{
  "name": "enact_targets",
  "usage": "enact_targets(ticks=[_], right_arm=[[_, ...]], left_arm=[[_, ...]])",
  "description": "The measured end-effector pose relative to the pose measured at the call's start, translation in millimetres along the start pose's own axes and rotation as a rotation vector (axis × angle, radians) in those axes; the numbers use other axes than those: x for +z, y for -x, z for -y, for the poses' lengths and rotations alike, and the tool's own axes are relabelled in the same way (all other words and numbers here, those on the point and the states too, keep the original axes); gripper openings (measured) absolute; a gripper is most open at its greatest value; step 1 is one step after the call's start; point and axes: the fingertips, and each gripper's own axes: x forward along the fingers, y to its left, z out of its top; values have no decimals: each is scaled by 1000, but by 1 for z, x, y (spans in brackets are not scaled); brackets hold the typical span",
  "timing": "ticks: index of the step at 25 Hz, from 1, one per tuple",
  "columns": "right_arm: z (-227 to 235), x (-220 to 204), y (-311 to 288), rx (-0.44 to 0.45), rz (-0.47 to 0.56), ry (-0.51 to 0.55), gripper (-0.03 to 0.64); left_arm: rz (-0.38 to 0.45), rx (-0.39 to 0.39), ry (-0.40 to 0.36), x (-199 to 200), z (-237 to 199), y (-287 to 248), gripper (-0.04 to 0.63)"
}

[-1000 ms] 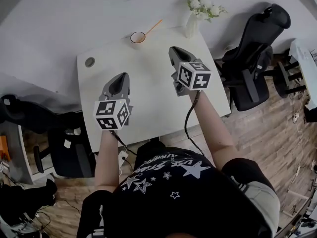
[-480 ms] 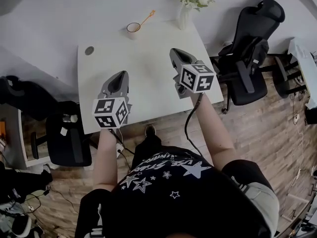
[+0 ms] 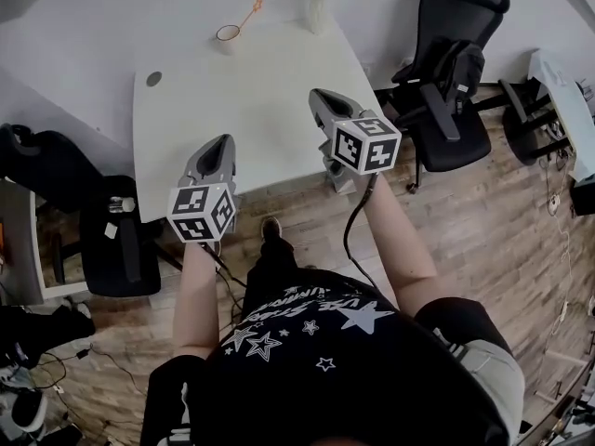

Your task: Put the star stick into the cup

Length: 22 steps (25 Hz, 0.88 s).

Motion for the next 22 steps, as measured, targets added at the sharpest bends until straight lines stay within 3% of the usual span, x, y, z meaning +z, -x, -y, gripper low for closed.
enact_targets(ticks=[22], right_arm=[[-36,-40,111,52,-33,78,15]], left_arm=[[7,7,-15,-27,83,87,3]])
